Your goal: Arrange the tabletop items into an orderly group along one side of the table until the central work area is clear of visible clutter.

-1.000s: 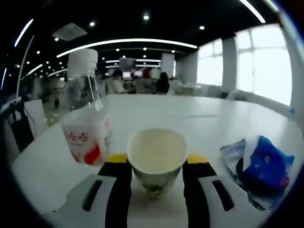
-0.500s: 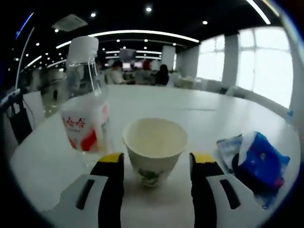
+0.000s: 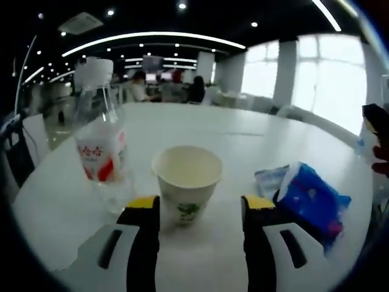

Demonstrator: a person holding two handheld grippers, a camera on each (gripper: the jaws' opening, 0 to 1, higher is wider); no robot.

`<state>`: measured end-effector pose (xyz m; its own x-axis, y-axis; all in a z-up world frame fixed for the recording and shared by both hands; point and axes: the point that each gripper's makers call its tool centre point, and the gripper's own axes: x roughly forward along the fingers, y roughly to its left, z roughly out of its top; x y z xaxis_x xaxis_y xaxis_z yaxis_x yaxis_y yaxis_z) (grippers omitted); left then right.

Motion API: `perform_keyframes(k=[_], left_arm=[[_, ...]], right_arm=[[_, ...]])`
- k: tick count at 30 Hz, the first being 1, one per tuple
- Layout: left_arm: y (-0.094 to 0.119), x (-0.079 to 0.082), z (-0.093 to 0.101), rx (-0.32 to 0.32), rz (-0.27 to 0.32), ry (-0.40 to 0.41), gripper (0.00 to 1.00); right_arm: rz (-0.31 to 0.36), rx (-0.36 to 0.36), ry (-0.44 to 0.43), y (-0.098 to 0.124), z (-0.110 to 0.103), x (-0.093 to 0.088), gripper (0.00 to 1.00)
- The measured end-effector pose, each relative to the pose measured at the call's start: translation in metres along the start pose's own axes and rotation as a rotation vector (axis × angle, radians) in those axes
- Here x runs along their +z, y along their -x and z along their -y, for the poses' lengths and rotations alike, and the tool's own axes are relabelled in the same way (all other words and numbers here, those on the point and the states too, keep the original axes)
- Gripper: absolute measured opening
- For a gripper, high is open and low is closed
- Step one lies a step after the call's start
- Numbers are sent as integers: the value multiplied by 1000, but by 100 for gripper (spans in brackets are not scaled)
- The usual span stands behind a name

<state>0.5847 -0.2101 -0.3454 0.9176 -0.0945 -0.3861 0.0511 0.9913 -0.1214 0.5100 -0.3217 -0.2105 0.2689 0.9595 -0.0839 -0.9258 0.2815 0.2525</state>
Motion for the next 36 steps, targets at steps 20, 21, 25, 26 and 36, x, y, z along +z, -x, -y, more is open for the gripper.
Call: perform_keyframes(k=[20, 21, 25, 26, 36], left_arm=[[35, 12, 38, -133, -16, -96, 45], [37, 15, 44, -153, -7, -107, 45], [45, 24, 58, -202, 15, -156, 45], [46, 26, 60, -210, 22, -165, 44], [66, 41, 95, -339, 62, -202, 45]], right_arm=[[59, -63, 27, 17, 10, 23, 34], [64, -71, 31, 19, 12, 25, 34], [88, -107, 48, 31, 18, 38, 35], [88, -110, 51, 32, 18, 39, 35], [51, -195, 94, 67, 28, 38, 35]])
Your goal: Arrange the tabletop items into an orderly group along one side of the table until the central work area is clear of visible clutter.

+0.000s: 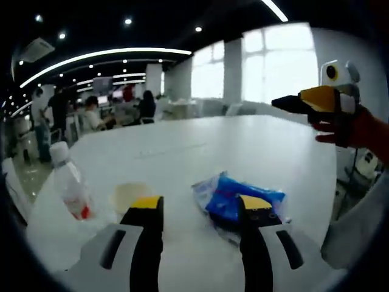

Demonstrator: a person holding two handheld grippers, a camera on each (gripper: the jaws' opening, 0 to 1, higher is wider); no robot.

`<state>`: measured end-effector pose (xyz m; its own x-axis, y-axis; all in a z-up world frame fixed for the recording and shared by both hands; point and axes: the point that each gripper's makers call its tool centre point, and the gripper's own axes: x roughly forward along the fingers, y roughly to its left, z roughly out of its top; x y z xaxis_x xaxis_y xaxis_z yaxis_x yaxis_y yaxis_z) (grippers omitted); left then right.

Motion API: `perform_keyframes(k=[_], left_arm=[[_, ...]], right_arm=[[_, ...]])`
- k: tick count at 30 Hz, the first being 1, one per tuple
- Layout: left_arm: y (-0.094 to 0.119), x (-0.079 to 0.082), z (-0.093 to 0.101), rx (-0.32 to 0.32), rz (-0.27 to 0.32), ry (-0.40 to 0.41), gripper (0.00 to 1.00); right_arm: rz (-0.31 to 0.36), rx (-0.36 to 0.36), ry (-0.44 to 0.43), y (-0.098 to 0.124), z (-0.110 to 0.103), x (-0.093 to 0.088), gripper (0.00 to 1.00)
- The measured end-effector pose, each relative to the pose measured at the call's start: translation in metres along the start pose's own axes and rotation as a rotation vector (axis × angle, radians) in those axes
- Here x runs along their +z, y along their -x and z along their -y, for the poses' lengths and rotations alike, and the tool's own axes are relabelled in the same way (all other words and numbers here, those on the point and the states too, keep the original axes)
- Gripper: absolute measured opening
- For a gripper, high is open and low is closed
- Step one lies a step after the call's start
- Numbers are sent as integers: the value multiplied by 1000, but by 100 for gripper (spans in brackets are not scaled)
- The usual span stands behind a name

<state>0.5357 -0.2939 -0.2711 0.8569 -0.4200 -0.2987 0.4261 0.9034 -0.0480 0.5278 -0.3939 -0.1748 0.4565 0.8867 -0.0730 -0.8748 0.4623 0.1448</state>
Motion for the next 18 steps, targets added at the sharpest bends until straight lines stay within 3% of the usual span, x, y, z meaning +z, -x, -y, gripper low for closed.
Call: perform_keyframes(k=[13, 18], left_arm=[[17, 6, 46, -128, 2, 33, 45], [23, -4, 58, -164, -37, 72, 45]], right_arm=[[-49, -75, 39, 20, 23, 3, 35], [-65, -93, 47, 25, 27, 1, 35]])
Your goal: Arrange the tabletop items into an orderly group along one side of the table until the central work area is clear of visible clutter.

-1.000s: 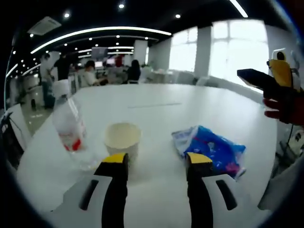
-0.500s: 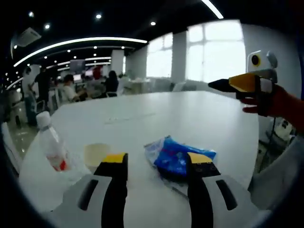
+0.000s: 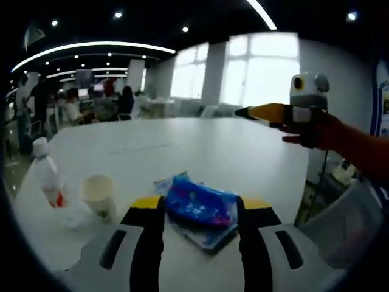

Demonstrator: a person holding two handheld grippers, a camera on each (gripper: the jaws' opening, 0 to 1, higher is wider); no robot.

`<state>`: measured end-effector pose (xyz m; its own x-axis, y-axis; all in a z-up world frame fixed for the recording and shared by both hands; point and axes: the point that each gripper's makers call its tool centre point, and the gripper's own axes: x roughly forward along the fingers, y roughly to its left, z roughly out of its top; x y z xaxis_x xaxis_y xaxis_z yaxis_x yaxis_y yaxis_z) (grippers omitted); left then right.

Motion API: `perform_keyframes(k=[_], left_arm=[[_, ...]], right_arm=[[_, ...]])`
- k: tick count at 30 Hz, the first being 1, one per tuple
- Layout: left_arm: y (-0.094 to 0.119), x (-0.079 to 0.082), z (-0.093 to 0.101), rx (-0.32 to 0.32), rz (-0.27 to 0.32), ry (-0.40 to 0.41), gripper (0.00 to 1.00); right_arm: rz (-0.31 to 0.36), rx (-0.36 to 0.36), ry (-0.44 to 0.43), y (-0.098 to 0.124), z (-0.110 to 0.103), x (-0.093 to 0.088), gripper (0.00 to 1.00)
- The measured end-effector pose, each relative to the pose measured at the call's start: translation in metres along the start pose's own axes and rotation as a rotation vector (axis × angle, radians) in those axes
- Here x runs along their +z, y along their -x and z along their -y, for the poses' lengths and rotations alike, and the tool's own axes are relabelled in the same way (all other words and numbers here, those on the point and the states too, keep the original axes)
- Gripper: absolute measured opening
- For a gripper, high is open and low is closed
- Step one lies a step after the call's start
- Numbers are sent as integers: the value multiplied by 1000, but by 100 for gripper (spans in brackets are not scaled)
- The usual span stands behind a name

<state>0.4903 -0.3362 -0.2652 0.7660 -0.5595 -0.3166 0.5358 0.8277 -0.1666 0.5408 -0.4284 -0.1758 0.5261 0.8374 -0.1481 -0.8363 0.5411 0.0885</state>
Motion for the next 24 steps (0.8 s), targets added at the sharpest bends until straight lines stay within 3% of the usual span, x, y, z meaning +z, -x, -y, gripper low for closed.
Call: perform_keyframes(k=[10, 16, 20, 24], left_arm=[[-1, -28, 19, -40, -97, 62, 43], [-3, -46, 28, -48, -168, 87, 42], [-3, -61, 35, -54, -226, 180, 40], [-5, -70, 41, -57, -259, 190, 40]], right_arm=[[-31, -3, 16, 5, 11, -2, 36], [-70, 34, 26, -6, 28, -8, 36], [-91, 55, 26, -17, 39, -11, 36], [-118, 81, 29, -27, 49, -17, 36]])
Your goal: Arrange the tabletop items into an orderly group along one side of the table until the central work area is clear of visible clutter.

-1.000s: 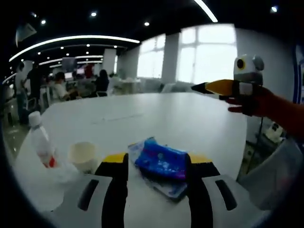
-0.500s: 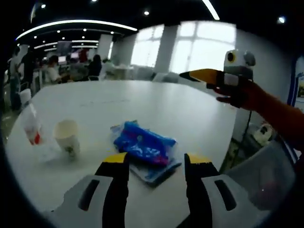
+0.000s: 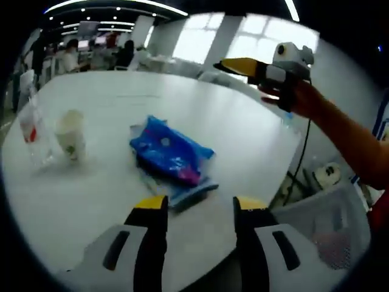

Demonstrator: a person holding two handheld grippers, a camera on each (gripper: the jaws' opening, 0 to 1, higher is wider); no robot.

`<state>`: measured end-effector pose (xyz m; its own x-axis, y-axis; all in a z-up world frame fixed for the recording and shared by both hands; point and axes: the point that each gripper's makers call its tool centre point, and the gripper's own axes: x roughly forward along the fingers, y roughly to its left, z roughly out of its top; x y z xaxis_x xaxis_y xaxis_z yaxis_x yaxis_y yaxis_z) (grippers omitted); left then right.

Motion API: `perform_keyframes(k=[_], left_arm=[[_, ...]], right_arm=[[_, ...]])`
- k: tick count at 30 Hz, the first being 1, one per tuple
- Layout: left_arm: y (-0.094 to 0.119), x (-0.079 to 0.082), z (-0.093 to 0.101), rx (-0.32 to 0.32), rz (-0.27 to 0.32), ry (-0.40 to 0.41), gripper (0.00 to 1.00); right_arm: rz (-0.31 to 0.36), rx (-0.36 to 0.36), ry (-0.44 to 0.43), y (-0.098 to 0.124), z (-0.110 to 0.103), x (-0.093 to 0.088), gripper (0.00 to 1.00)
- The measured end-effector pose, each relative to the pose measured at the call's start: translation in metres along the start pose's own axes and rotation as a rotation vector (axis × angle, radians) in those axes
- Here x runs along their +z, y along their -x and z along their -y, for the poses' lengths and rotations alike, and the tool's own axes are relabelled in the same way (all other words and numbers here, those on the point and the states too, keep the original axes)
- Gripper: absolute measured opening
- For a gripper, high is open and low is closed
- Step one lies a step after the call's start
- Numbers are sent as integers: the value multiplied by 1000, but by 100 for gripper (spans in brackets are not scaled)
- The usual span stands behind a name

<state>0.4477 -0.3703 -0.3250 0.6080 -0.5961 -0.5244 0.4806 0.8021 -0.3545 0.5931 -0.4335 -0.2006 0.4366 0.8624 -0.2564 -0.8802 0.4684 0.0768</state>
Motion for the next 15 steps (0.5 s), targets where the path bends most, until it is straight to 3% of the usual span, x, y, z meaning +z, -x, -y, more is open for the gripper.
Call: perform_keyframes(k=[4, 10, 15], left_arm=[[-7, -9, 6, -10, -34, 95, 39], [-13, -15, 13, -16, -50, 114, 38], [-17, -21, 16, -19, -59, 203, 37]], right_arm=[[-74, 19, 28, -12, 12, -11, 36], [-119, 40, 36, -26, 26, -20, 36], [-160, 63, 25, -43, 39, -29, 36]])
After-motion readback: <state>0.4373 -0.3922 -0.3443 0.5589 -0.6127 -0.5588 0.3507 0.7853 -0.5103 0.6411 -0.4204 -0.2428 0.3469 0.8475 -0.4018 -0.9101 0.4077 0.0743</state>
